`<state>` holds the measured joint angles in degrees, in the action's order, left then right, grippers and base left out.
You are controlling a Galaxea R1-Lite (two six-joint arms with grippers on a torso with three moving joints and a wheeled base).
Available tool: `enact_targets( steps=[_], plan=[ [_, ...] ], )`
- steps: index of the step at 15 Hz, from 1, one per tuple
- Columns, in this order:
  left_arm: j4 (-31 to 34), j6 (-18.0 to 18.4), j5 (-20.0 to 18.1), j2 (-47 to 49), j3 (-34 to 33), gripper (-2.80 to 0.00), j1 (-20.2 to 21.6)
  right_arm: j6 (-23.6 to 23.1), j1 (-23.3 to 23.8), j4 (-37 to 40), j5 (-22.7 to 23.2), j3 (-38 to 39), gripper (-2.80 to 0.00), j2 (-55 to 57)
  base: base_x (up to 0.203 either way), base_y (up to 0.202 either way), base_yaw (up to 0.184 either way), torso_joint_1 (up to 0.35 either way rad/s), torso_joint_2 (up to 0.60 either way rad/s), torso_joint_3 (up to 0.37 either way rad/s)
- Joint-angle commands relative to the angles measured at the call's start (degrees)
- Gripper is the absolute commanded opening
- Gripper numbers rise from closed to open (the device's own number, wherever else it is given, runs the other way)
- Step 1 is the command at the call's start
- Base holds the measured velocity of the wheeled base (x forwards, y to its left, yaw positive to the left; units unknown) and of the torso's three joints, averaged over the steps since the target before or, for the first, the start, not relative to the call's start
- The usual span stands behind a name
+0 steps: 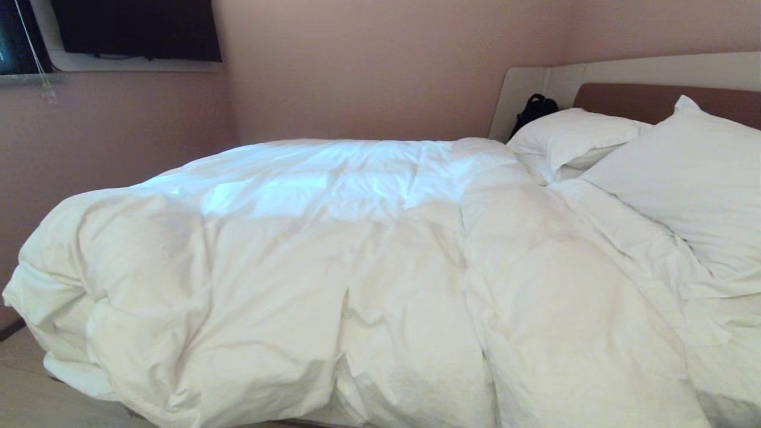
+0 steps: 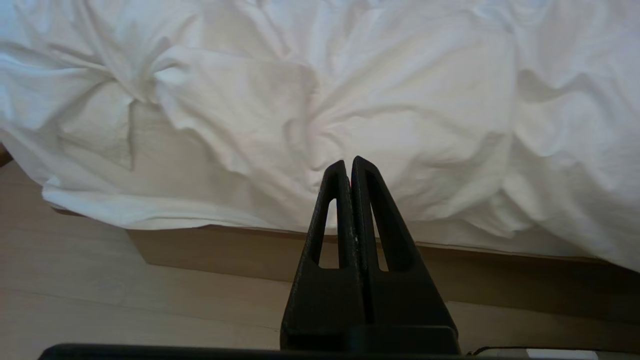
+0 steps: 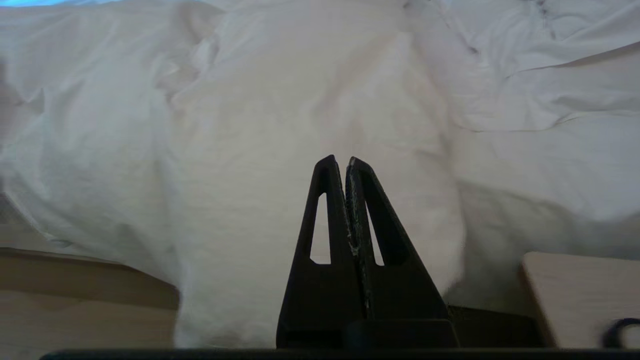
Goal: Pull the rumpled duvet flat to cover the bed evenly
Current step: Hold the folded corner of the quilt
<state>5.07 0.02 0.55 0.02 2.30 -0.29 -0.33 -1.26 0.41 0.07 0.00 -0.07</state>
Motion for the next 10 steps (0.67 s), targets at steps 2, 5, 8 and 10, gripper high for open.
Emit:
enact_targets(
  steps=[2,5,8,10],
  plan=[
    [0.03,-0.02,0.06,0.06,-0.02,-2.8,0.03,-0.02,-0.06,0.02,0.01,0.0,-2.8,0.07,0.0,0.193,0.002,0.004,0.0,0.003],
    [0.03,-0.02,0.06,0.06,-0.02,-2.8,0.1,-0.02,-0.06,0.02,0.01,0.0,-2.8,0.07,0.0,0.195,0.001,0.002,0.0,-0.001],
    [0.03,-0.02,0.06,0.06,-0.02,-2.8,0.03,-0.02,-0.06,0.02,0.01,0.0,-2.8,0.07,0.0,0.194,0.0,0.002,0.0,0.003],
    [0.03,0.05,0.05,0.06,-0.02,-2.8,0.04,-0.02,-0.06,0.02,0.01,0.0,-2.8,0.07,0.0,0.197,-0.001,0.005,0.0,0.002]
  ],
)
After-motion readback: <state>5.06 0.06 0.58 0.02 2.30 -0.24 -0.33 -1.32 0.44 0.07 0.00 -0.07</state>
